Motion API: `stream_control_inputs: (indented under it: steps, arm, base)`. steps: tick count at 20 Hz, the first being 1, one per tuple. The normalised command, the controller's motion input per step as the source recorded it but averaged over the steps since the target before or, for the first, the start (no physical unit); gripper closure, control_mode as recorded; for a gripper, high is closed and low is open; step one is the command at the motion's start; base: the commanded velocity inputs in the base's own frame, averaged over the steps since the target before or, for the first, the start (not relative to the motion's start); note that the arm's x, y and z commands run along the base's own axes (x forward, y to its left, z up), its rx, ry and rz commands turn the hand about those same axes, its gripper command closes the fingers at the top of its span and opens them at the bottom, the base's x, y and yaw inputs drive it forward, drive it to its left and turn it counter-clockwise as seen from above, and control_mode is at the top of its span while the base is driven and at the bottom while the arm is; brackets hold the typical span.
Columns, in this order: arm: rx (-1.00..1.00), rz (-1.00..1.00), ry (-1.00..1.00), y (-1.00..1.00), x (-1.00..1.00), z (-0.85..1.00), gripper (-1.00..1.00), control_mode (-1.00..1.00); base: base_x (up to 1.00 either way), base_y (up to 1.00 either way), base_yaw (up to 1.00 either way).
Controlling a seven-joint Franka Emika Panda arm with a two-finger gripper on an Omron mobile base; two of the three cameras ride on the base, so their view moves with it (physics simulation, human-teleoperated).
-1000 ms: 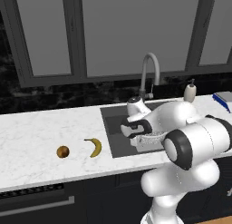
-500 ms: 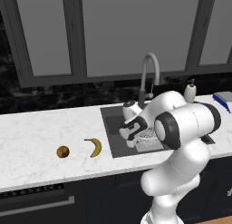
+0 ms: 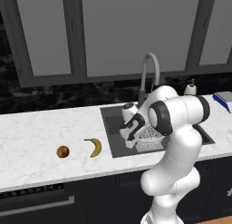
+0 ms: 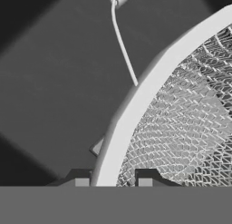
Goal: Put the colander in the sink, put the pear, banana in the colander, and turn on the sink faucet and pour water over the colander.
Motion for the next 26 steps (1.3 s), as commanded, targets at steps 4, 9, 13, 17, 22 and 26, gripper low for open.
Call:
stream_control_inputs:
  steps: [4,9,13,17,22,26]
  arm:
    - [0.00,-0.01,0.00,-0.16,0.14,-0.21,1.00,-1.00]
    - [-0.01,0.00,0.00,-0.26,0.11,-0.21,1.00,-1.00]
    - [0.00,0.00,0.00,-0.32,0.00,-0.16,1.00,-1.00]
    - [0.00,0.00,0.00,-0.23,0.00,-0.19,1.00,-1.00]
    - [0.00,0.00,0.00,-0.02,0.00,-0.21,1.00,-1.00]
    - [0.00,0.01,0.00,0.04,0.00,-0.21,1.00,-1.00]
  base:
    - [0.00,0.00,0.00]
    - [0.00,0.00,0.00]
    - [0.00,0.00,0.00]
    - [0.00,0.00,0.00]
    - [0.00,0.00,0.00]
    - [0.00,0.00,0.00]
